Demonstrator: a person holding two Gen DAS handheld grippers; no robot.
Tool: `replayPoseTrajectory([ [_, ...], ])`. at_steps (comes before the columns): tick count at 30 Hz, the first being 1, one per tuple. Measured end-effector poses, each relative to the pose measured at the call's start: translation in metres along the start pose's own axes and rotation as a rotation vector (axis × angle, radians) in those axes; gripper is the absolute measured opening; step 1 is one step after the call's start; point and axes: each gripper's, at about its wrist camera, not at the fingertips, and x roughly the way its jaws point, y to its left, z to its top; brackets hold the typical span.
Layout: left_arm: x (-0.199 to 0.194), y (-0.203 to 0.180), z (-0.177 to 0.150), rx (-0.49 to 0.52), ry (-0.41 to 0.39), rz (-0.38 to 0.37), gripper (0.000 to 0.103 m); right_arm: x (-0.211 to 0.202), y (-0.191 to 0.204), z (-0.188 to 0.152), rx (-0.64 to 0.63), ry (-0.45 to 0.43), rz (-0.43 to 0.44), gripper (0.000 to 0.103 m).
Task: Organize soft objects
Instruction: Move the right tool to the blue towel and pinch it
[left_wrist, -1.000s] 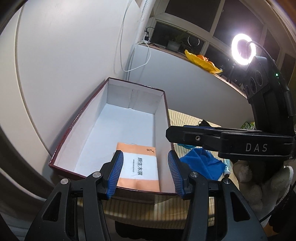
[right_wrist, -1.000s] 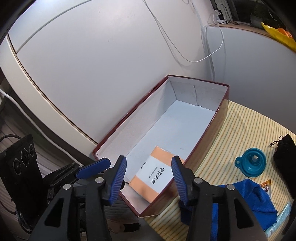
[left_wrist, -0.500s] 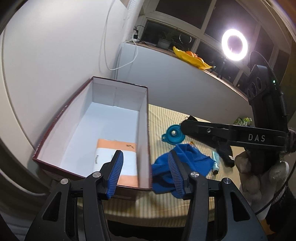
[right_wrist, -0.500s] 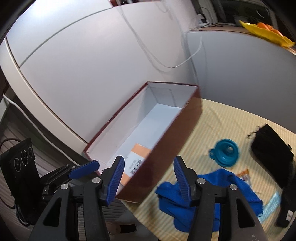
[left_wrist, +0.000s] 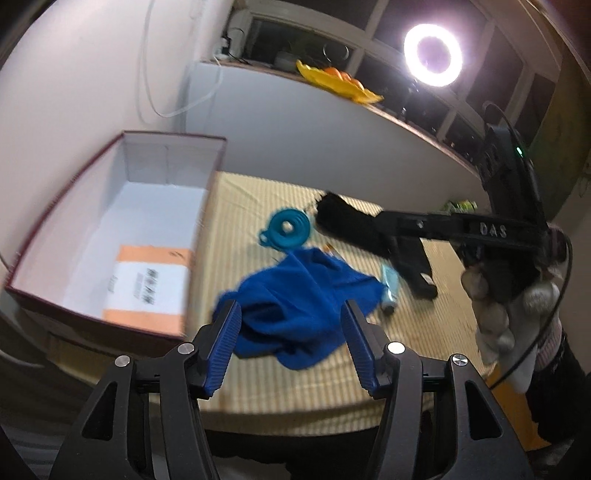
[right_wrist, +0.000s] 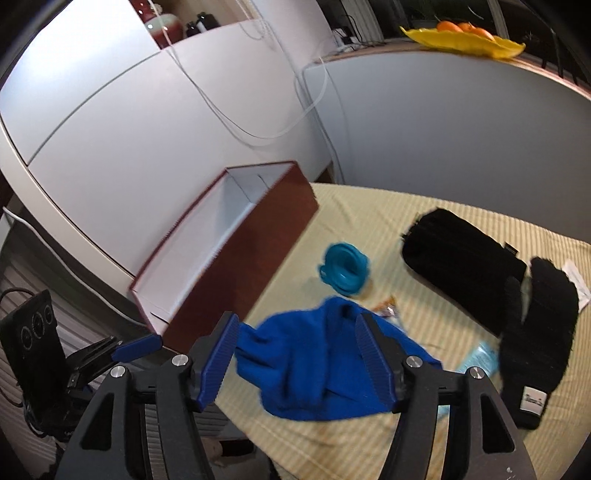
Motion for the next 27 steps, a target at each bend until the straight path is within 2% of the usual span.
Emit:
replayPoseTrajectory([
  [6,0.024,-0.020,-0.019,0.007,0.067,-0.009,0.056,0.006,-0.025,-0.006,0.041,0.071,0.028,0.062],
  [12,0.049,-0.023,-0.032,-0.010,0.126,-0.002,0.056,0.036,-0.029,-0.014,0.060,0.183,0.070,0.062],
  [20,0.072,-0.022,-0.034,-0.008,0.147,0.059,0.057,0.080,-0.027,-0.022,0.086,0.289,0.108,0.062],
  [23,0.079,-0.022,-0.032,0.002,0.142,0.090,0.063,0.095,-0.025,-0.024,0.085,0.315,0.106,0.062],
  [27,0.091,-0.017,-0.029,0.004,0.149,0.109,0.063,0.105,-0.029,-0.025,0.106,0.341,0.121,0.062],
])
